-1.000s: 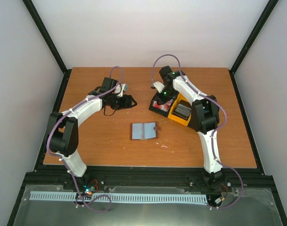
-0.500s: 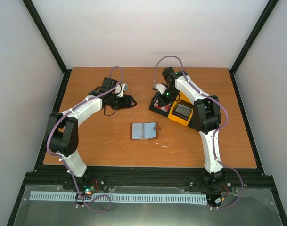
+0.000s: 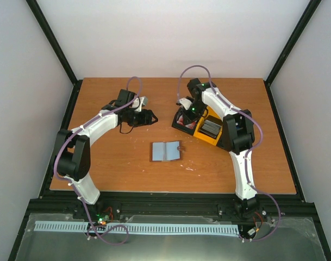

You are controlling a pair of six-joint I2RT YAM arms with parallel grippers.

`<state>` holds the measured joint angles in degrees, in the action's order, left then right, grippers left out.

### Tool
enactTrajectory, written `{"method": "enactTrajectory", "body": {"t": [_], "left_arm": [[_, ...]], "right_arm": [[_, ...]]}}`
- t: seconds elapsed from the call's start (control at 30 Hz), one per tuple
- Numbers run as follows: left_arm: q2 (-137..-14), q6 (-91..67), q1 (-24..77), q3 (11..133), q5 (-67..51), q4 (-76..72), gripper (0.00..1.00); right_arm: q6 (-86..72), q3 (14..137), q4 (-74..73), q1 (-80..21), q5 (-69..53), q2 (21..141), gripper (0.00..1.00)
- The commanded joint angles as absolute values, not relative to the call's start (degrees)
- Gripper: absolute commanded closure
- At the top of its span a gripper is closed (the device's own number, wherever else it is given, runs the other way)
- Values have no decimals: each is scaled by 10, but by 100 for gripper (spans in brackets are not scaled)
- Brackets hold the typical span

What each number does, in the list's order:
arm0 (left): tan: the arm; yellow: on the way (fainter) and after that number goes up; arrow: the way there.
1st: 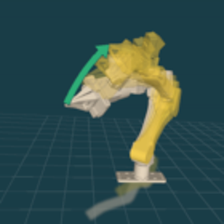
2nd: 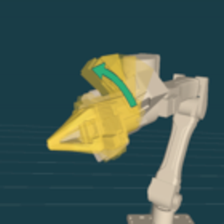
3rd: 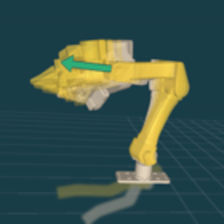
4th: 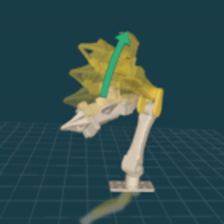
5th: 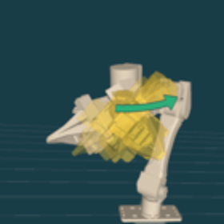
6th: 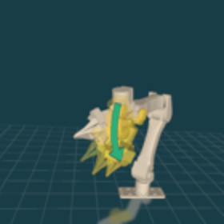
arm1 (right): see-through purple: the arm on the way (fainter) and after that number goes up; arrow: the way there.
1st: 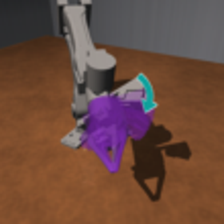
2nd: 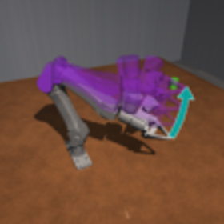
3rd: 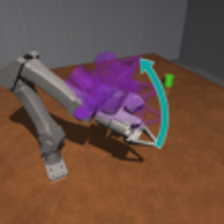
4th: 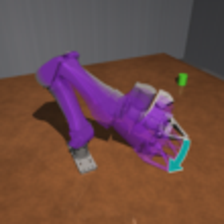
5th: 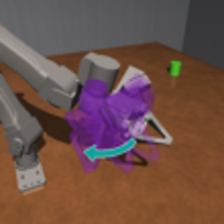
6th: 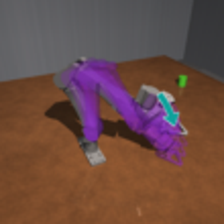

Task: Put the credit cards into the card holder
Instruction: Pick up the credit card from the storage box.

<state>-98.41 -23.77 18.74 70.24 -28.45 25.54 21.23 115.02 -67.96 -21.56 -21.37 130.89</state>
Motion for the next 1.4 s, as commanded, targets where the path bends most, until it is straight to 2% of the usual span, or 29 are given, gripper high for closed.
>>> {"method": "enactTrajectory", "body": {"t": [0.0, 0.27, 0.47, 0.7, 1.07, 1.27, 1.37], "left_arm": [[-991, -226, 183, 720, -279, 260, 34], [-991, -226, 183, 720, -277, 261, 34], [-991, -226, 183, 720, -276, 260, 34], [-991, -226, 183, 718, -276, 259, 34], [-991, -224, 183, 719, -275, 259, 34], [-991, -223, 183, 722, -274, 262, 34], [-986, -225, 183, 720, -271, 258, 34]], "right_arm": [[195, 1154, -697, -215, -219, 1331, 85], [181, 1158, -685, -215, -183, 1329, 81], [191, 1161, -685, -214, -200, 1324, 59], [204, 1165, -687, -214, -241, 1311, 57], [204, 1155, -683, -215, -216, 1326, 72], [179, 1162, -669, -215, -164, 1327, 91], [183, 1167, -663, -215, -163, 1312, 95]]}}
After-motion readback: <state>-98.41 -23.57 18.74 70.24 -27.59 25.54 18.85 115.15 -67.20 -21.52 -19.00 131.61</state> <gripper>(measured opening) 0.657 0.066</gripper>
